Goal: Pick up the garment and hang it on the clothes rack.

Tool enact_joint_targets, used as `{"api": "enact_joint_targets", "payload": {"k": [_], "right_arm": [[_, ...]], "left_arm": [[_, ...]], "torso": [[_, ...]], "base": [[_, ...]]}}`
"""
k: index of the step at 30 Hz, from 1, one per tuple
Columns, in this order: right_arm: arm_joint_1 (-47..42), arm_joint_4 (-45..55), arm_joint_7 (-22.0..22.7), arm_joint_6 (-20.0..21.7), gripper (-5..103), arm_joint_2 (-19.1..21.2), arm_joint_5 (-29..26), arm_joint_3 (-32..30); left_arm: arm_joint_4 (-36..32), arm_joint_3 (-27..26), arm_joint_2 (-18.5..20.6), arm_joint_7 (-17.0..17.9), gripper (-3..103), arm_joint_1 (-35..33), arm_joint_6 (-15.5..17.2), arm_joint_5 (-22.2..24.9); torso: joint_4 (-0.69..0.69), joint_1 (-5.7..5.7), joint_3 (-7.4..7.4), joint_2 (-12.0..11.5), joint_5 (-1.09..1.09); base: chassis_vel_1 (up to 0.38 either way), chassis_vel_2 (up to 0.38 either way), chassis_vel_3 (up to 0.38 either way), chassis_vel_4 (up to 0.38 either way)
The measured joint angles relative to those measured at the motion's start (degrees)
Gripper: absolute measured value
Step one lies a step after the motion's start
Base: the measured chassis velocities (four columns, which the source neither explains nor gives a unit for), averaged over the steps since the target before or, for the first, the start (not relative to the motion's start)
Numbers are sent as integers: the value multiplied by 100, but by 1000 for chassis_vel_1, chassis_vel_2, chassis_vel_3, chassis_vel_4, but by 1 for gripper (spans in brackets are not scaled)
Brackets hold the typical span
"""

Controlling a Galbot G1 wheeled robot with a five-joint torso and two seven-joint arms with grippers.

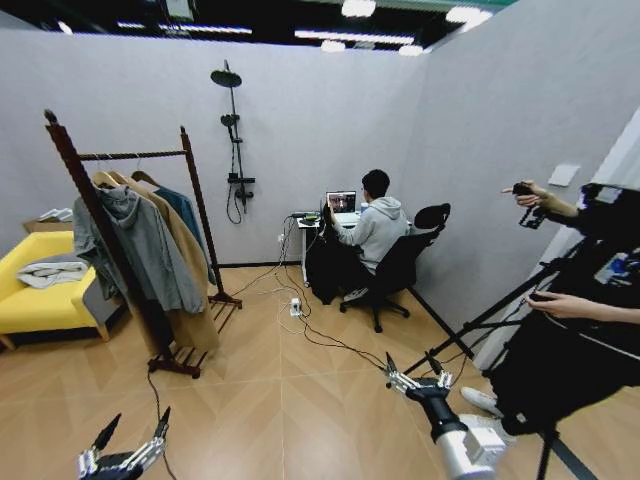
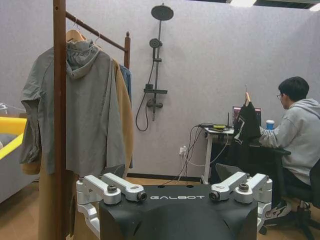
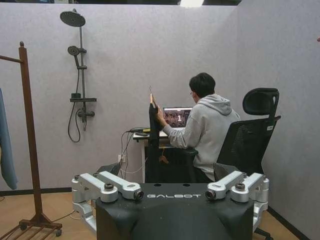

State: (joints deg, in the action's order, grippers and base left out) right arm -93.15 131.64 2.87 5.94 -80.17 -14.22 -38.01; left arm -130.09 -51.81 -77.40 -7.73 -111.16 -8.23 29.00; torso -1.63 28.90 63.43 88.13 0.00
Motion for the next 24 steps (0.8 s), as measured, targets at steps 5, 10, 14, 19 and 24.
{"api": "enact_joint_targets", "payload": {"k": [5, 10, 14, 19, 24], "right_arm": [[-25, 18, 6, 5, 100, 3, -65, -24], [-37, 30, -77, 0, 100, 5, -203, -77], [-45, 37, -140, -6, 100, 5, -242, -81], [-21, 27, -172, -22, 100, -2, -227, -64], [-4, 29, -174, -23, 100, -8, -202, -35]], "left_arm": [[0, 0, 0, 0, 100, 0, 0, 0], [0, 0, 0, 0, 100, 0, 0, 0], [0, 0, 0, 0, 100, 0, 0, 0], [0, 0, 0, 0, 100, -1, 0, 0], [0, 0, 0, -1, 100, 0, 0, 0]], "torso": [[0, 0, 0, 0, 0], [0, -1, 0, 1, 0], [0, -2, -1, 2, 0], [0, -1, 0, 2, 1], [0, -1, 0, 1, 1]], "base": [[0, 0, 0, 0], [0, 0, 0, 0], [-36, 33, 29, -28], [-126, 101, 131, -125], [-204, 192, 189, -192]]}}
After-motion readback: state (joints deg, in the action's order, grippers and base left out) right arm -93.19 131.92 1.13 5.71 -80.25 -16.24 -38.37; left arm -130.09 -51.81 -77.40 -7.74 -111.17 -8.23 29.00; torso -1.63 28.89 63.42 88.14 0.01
